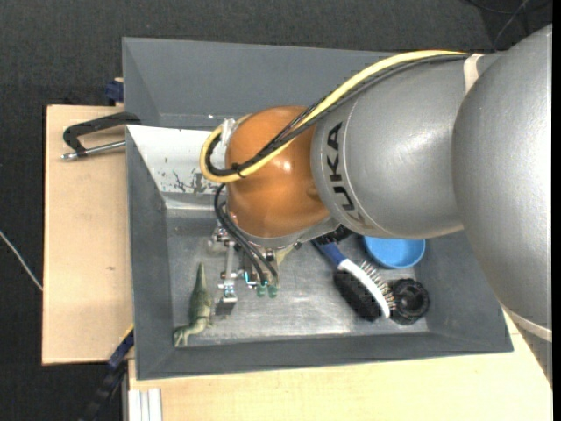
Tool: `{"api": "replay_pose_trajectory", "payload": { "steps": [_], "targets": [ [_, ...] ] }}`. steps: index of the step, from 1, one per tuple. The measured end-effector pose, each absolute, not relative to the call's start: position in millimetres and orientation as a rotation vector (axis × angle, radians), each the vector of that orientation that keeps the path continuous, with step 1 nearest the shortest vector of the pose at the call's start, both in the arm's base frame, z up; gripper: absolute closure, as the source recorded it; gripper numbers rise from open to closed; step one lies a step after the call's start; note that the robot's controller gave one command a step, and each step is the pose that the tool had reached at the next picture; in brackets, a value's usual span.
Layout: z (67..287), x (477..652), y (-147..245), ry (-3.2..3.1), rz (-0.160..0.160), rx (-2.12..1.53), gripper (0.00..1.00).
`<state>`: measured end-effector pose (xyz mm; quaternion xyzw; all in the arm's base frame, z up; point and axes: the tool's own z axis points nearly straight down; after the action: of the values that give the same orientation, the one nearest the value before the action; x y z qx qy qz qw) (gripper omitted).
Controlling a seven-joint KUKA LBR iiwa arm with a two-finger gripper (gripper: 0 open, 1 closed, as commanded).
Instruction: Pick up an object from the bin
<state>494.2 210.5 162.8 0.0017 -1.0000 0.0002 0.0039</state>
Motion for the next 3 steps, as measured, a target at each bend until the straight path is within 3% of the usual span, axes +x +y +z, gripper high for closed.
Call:
{"api": "replay_pose_trajectory", "payload": {
  "steps": [1,2,3],
  "targets": [
    [87,525.1,160,-3.121,0.01,-0.045,0.0],
    [88,527.4,163,-3.14,-0.002,-0.045,1.0],
    [135,549.0,187,-3.146,-0.009,-0.17,1.0]
  ]
}}
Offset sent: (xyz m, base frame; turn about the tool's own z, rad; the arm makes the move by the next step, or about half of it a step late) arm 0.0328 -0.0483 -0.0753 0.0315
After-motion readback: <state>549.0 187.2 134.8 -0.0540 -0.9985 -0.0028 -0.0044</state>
